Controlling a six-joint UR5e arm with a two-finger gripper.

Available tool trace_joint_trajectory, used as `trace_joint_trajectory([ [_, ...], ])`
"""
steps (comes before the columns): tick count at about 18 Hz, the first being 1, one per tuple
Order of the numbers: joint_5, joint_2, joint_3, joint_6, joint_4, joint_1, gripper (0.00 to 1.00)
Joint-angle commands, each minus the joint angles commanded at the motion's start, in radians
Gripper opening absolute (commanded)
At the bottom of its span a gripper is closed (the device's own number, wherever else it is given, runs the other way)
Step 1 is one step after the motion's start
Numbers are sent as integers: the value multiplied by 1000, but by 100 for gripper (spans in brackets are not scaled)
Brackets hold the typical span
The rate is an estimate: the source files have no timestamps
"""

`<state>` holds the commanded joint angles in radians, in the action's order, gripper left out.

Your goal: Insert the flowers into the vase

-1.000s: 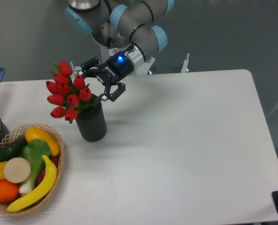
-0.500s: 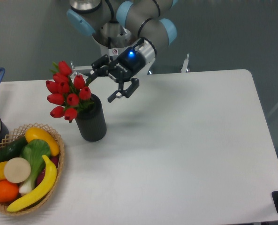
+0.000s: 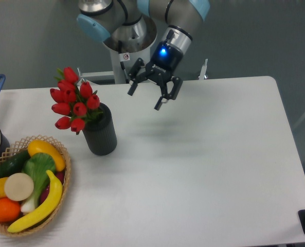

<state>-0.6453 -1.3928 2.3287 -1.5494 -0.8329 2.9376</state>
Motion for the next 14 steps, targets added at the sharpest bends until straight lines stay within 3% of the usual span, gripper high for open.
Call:
trace_joint_trajectory([
  [3, -236, -24, -90, 31, 0, -5, 100],
  [6, -413, -98, -218, 80, -64, -64, 100],
  [9, -540, -222, -343, 98, -113, -139, 100],
  [14, -767, -447, -553, 173, -118, -224, 100],
])
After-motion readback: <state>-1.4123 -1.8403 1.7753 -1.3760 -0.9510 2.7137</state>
